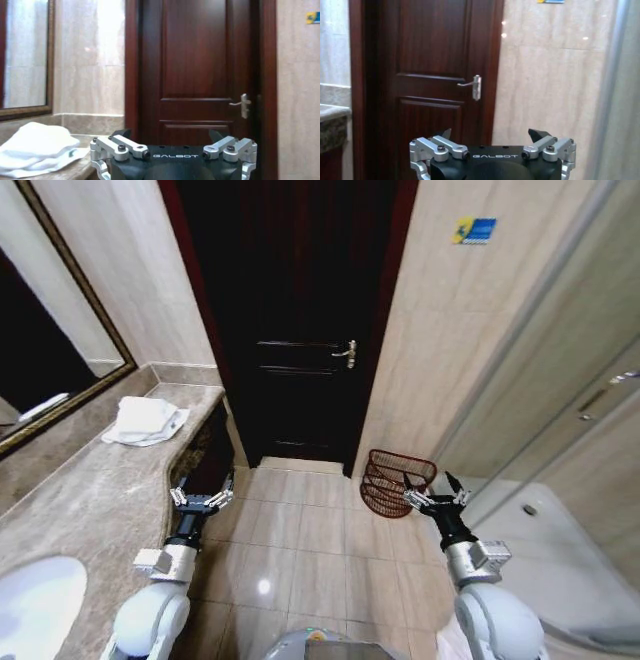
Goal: Discard the used towel into the hamper.
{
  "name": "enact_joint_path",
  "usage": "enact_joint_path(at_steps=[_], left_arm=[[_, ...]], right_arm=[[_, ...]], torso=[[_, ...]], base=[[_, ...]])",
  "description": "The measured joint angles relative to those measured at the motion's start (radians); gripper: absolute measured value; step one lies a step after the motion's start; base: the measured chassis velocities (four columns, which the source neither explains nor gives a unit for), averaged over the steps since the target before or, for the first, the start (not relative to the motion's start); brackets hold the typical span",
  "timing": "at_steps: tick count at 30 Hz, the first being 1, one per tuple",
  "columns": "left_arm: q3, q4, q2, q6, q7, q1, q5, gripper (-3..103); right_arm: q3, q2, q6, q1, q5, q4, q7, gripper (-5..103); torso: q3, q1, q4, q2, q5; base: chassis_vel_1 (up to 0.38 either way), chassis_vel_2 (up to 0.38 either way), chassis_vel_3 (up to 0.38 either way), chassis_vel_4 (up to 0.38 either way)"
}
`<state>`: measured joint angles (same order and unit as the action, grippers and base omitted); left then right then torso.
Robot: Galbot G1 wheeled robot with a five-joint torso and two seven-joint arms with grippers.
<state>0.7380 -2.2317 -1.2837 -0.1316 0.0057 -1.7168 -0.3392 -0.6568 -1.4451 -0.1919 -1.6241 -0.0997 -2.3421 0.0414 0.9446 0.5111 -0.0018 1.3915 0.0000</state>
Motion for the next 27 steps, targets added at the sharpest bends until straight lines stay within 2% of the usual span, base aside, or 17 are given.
enact_joint_path(at_steps=[17, 27], left_arm=[[0.004, 0.008, -0.001, -0.027, 0.000, -0.005, 0.013, 100], [0.001, 0.013, -0.005, -0.037, -0.011, -0.003, 0.015, 100]], right_arm=[[0.001, -0.002, 0.006, 0.005, 0.001, 0.010, 0.000, 100], [-0.005, -0.002, 0.019, -0.006, 0.000, 0.011, 0.000, 100]], torso=[[0.000, 0.000, 0.0003, 0.000, 0.0002], [0.000, 0.000, -0.0003, 0.000, 0.0000]], base=[[0.011, 0.195, 0.206, 0.015], [-0.114, 0.117, 0.130, -0.108]])
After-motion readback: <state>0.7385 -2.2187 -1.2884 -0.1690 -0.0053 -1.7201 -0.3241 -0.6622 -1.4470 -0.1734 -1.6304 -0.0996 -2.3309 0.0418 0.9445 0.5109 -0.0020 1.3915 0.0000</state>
